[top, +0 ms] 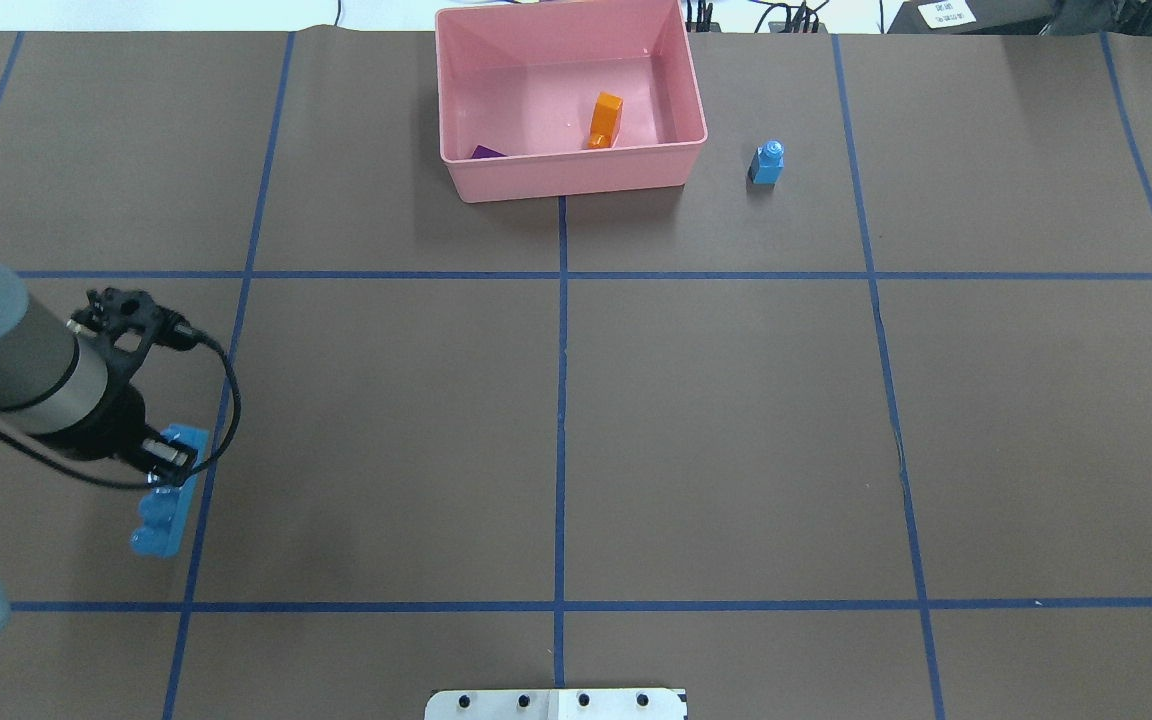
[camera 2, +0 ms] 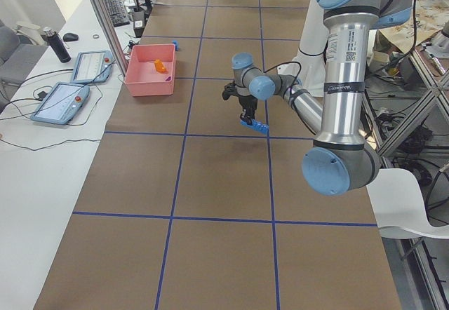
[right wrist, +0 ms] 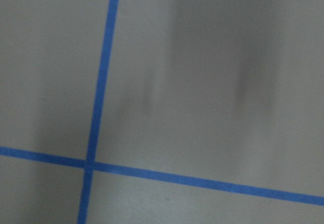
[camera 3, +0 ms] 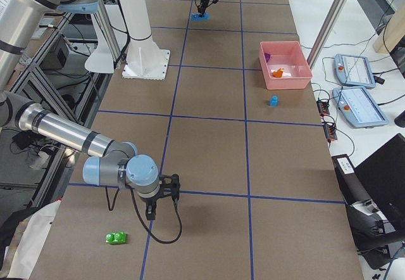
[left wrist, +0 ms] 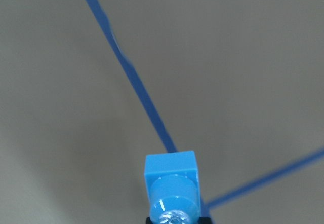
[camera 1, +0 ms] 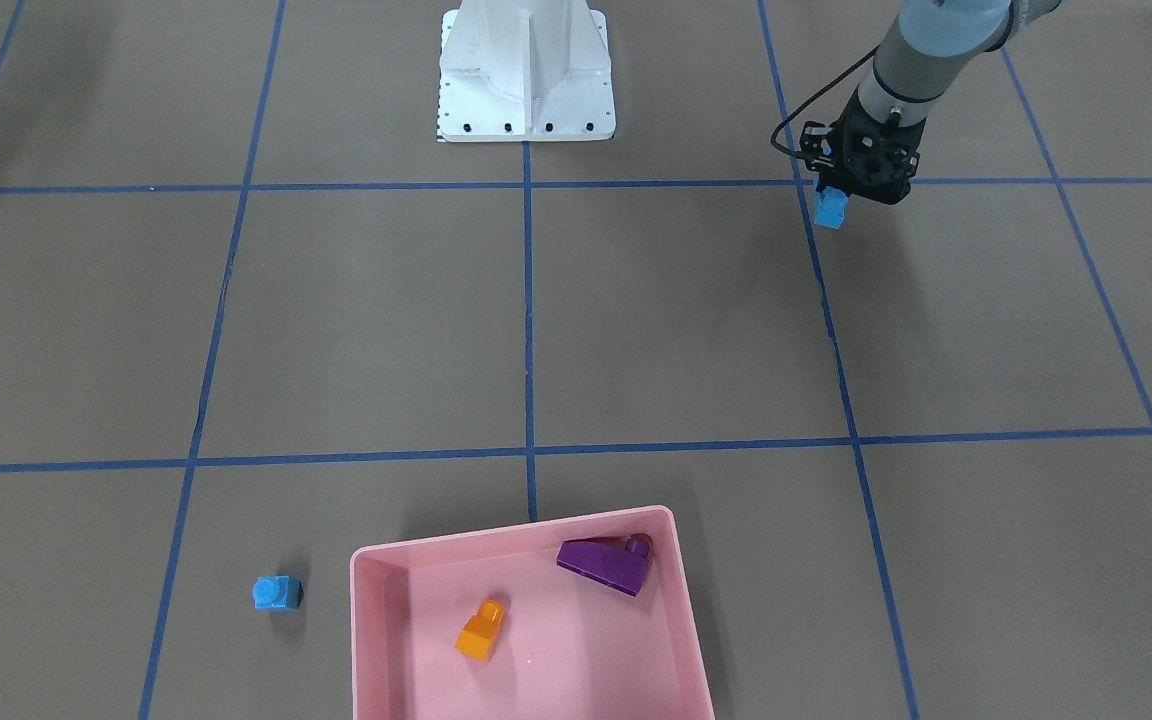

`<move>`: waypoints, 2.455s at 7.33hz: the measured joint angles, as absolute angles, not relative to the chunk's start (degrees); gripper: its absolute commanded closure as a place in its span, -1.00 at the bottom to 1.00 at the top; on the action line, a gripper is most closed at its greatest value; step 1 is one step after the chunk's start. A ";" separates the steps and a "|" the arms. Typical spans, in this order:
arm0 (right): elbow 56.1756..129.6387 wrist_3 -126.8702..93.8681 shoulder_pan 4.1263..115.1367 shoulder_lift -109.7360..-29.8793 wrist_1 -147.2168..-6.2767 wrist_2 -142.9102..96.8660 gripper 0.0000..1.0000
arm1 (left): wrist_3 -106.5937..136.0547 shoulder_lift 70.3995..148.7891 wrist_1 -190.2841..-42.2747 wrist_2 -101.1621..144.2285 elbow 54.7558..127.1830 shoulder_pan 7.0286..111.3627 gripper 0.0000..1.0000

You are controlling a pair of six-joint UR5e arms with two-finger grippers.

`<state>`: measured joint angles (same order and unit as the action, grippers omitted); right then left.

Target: Put all blocks into box

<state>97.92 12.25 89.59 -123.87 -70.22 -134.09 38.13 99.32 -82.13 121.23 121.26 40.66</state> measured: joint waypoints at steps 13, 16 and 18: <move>83.43 23.59 96.32 -119.05 -70.45 -133.98 1.00 | 69.03 156.41 -119.88 114.31 46.89 52.32 -1.00; 85.09 8.65 95.51 -106.66 -70.63 -142.14 1.00 | 70.09 156.20 -121.72 112.64 48.86 50.34 -1.00; 85.51 -7.74 90.36 -93.61 -70.67 -144.54 1.00 | 69.94 152.48 -117.20 118.46 57.51 51.19 -1.00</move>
<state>85.51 -7.74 90.36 -93.61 -70.67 -144.54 69.94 152.48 -117.20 118.46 57.51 51.19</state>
